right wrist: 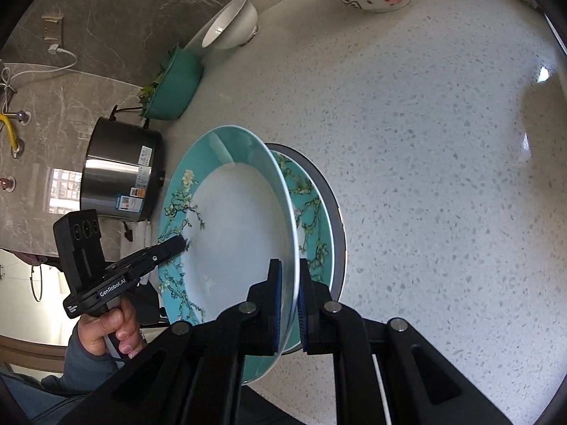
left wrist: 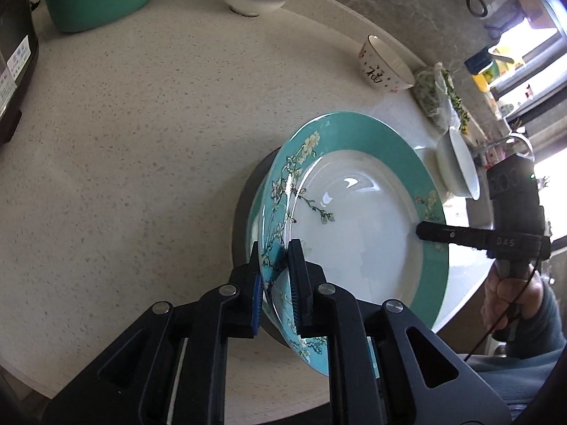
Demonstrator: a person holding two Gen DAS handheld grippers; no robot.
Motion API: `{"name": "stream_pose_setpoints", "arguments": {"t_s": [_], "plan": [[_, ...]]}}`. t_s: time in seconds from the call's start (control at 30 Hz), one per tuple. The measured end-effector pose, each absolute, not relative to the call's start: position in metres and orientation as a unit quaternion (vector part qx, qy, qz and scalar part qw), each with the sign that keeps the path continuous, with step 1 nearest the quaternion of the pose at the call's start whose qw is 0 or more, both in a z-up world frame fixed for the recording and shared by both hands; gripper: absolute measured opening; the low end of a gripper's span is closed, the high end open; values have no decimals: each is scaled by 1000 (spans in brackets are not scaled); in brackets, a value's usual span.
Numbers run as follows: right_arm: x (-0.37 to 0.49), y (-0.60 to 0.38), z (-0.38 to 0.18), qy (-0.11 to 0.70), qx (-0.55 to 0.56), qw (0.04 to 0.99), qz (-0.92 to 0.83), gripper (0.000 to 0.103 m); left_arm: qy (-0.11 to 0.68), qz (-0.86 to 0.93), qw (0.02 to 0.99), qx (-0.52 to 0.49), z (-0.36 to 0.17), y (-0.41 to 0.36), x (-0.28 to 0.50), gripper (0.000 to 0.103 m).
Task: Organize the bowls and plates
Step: 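Carry the second teal plate with both grippers and lower it onto the plate stack, then open both grippers and release the teal plate on the stack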
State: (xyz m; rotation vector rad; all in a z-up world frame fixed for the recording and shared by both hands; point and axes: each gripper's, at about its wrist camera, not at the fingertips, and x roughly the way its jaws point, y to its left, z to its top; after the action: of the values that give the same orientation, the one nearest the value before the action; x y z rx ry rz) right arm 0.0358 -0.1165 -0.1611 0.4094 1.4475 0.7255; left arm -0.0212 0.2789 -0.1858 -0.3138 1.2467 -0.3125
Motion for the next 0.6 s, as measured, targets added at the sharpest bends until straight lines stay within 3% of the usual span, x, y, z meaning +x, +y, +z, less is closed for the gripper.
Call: {"name": "stream_pose_setpoints", "arguments": {"t_s": [0.5,0.6], "plan": [[20,-86,-152,619,44,730,287,15,577,-122,806,-51,-199,235,-17,18],[10,-72,-145,599,-13,751,277,23,573,-121,810,-33,-200,231,-18,20]]}}
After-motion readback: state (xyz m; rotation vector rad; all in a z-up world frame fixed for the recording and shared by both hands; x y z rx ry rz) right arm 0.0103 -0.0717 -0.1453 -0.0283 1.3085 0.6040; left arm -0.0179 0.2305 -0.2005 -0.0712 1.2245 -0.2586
